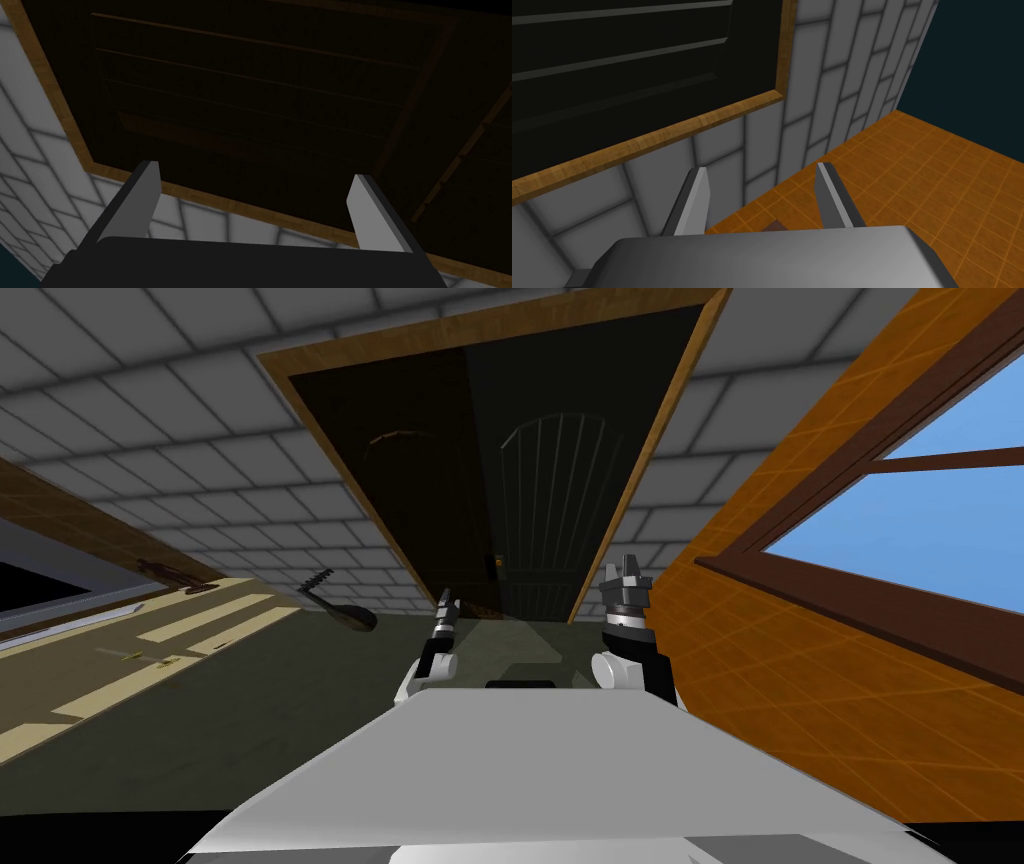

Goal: Pull the door open

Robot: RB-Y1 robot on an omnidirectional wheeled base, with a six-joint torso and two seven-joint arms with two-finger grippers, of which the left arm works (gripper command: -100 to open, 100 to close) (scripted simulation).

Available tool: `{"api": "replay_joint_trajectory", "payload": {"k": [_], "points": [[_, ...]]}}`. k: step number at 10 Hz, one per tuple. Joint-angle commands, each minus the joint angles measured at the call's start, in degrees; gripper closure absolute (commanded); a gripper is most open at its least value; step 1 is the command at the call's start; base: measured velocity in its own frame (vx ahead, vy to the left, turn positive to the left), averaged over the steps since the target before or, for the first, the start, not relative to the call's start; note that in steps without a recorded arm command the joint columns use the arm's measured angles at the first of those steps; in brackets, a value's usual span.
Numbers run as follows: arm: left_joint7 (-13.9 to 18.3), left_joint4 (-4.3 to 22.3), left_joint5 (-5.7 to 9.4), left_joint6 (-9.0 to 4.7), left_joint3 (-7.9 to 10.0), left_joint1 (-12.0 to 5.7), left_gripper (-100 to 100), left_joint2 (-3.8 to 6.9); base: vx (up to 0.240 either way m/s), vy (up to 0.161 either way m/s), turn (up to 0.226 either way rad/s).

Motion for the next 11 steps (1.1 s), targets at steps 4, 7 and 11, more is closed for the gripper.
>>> {"api": "replay_joint_trajectory", "payload": {"k": [4, 7, 11], "points": [[0.1, 5.4, -0.2, 0.94, -0.05, -2.88, -100, 0.52, 0.125, 0.025, -0.056], [0.1, 9.1, -0.36, 1.48, -0.14, -4.77, -100, 0.76, 0.127, 0.022, -0.055], [0.1, 14.1, -0.59, 2.22, -0.28, -7.41, -100, 1.04, 0.132, 0.034, -0.057]]}}
